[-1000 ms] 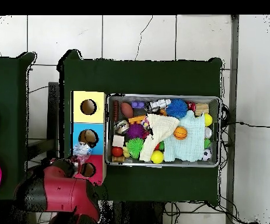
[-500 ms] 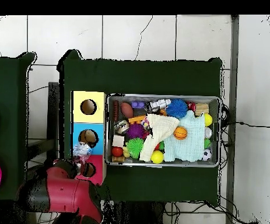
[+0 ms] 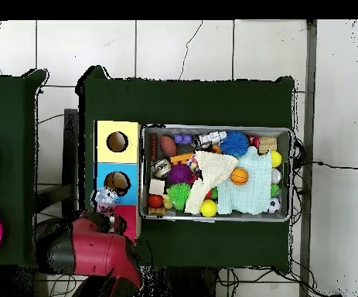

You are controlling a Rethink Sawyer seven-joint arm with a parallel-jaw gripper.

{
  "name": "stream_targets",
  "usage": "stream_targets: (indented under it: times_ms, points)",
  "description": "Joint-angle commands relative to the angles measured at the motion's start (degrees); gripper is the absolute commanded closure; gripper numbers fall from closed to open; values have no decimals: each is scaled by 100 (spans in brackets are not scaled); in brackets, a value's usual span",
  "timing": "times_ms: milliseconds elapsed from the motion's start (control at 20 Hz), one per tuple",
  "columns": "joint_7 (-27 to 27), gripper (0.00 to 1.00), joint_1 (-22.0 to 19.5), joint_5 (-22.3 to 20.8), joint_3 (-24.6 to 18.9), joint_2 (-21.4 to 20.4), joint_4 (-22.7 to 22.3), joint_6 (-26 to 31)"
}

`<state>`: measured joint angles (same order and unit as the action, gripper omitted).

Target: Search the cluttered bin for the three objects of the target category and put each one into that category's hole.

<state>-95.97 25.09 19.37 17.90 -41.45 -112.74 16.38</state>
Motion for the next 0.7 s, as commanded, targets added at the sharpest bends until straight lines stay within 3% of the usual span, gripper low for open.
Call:
stream_targets:
  times_ms: [50, 550, 700]
  points:
    - [-1186, 100, -334, 82, -647, 445, -249, -192]
    - [-1127, 100, -353, -6, -615, 223, -139, -160]
    - [-1102, 100, -203, -104, -322, 214, 146, -241]
